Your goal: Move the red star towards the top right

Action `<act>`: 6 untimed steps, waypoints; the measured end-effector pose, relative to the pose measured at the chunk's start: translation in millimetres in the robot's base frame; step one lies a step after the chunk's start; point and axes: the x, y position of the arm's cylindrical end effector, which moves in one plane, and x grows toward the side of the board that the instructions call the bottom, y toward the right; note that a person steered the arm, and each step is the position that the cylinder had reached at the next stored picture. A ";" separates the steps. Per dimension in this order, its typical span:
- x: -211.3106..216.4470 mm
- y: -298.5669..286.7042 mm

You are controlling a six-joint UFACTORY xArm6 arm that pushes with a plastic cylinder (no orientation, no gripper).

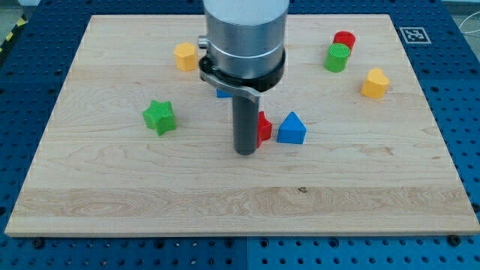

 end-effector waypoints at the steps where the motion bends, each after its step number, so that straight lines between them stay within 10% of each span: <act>1: -22.5 7.7; 6: -136.8 63.8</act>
